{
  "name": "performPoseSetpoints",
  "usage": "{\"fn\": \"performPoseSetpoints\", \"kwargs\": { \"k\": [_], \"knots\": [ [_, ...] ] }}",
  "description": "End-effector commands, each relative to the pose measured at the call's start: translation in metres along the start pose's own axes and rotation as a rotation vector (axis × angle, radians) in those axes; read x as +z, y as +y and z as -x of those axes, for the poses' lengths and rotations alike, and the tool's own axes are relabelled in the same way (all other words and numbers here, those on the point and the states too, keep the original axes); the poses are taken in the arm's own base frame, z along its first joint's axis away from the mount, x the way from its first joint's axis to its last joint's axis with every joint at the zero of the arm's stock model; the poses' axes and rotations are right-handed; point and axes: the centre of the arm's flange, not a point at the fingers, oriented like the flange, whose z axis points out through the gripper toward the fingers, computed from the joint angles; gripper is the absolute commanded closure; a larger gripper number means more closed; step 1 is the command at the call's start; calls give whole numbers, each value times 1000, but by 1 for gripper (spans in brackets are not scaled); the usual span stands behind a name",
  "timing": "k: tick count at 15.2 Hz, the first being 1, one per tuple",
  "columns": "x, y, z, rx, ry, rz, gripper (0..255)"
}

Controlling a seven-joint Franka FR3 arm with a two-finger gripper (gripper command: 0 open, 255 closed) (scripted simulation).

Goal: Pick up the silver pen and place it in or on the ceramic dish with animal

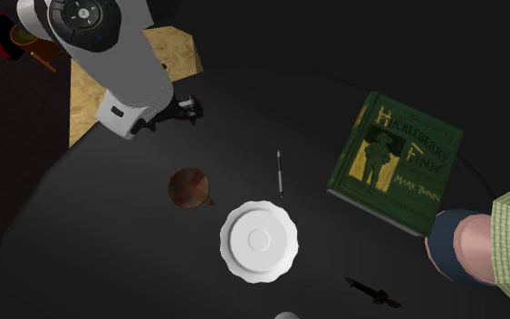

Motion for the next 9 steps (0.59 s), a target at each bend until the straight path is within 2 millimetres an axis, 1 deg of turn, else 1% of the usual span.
{"fn": "performPoseSetpoints", "kwargs": {
  "k": [1, 9],
  "knots": [
    [6, -25, -10, 16, 6, 1, 0],
    [35, -117, -55, 72, 30, 13, 0]
  ]
}}
